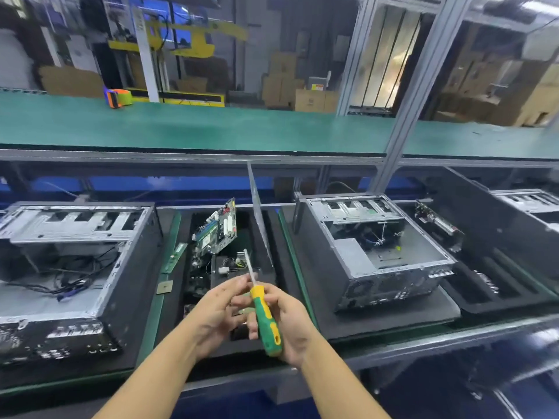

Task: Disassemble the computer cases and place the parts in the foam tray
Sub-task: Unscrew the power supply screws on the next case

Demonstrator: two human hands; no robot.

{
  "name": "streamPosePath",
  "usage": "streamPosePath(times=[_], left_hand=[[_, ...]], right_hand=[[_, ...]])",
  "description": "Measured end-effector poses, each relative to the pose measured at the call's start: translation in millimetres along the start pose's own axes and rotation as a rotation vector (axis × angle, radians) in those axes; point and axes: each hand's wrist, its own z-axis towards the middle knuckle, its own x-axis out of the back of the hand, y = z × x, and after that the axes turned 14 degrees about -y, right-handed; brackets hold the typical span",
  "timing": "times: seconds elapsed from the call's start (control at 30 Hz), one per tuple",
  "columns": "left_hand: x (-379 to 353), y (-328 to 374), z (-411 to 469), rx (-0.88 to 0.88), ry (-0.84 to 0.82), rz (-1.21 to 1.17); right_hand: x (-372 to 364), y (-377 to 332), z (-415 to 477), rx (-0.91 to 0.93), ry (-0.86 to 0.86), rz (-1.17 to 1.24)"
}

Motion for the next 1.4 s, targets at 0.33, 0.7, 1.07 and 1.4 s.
streamPosePath(times=[0.33, 0.7, 1.07, 1.4], left_hand=[[-11, 18, 35, -0.121, 0.135, 0.042], [-52, 29, 104, -0.295, 0.337, 0.056], [-49, -5, 118, -0.360, 0.406, -0.025], [22, 19, 96, -0.167, 0.795, 0.592]], right_hand=[[39, -35, 20, -0.196, -0.172, -0.187], [101, -110, 30, -0.127, -0.116, -0.299], [144, -124, 22, 0.058, -0.122, 0.043], [139, -103, 69, 0.125, 0.293, 0.131]])
